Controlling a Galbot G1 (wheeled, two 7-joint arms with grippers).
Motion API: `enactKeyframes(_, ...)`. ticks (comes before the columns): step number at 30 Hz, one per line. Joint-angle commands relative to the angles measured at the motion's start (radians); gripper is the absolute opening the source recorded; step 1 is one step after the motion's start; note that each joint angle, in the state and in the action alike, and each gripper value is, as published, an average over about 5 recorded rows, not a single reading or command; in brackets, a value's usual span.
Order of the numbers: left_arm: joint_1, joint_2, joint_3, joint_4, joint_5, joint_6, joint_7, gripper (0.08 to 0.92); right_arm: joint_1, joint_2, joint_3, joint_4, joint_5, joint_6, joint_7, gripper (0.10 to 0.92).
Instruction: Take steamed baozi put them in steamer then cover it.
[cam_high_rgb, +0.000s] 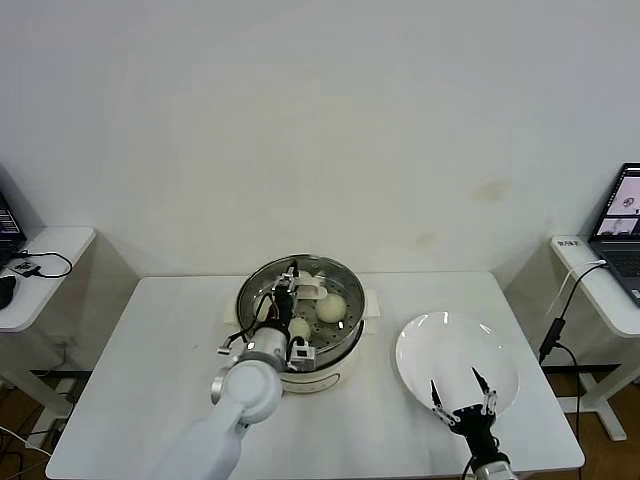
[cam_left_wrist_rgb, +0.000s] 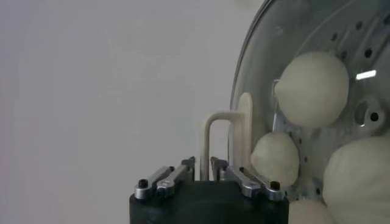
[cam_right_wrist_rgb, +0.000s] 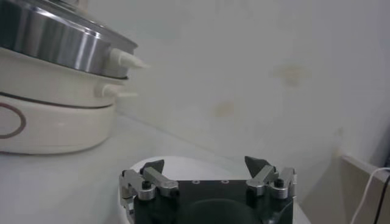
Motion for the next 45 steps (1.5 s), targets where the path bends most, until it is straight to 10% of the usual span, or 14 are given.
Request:
enactKeyframes(1,0.159,0.068,-0.051,-0.211,-0.026,-0.002,-0.006,0.465,0.000,-0.002,-0.002,-0.001,-0.001,0.000,0.000,0.823)
enactKeyframes(13,0.560,0.086,-0.136,-0.574,-0.208,-0.083,-0.151,0.793,-0.003,-0.027,-0.018,-0.003,0.004,0.002,0.000,0.823)
enactKeyframes(21,0.884,-0.031,-0.543,-0.550,-1.167,-0.482,-0.492,0.823,0.002,-0.036,-0.032,-0.016,0.027,0.005,-0.001,0.823)
enactKeyframes(45,1.002,-0.074,-0.688,-0.216,-1.546,-0.678,-0.382,0.823,-0.064,-0.073,-0.065,0.045,0.117,-0.008,-0.020,0.823)
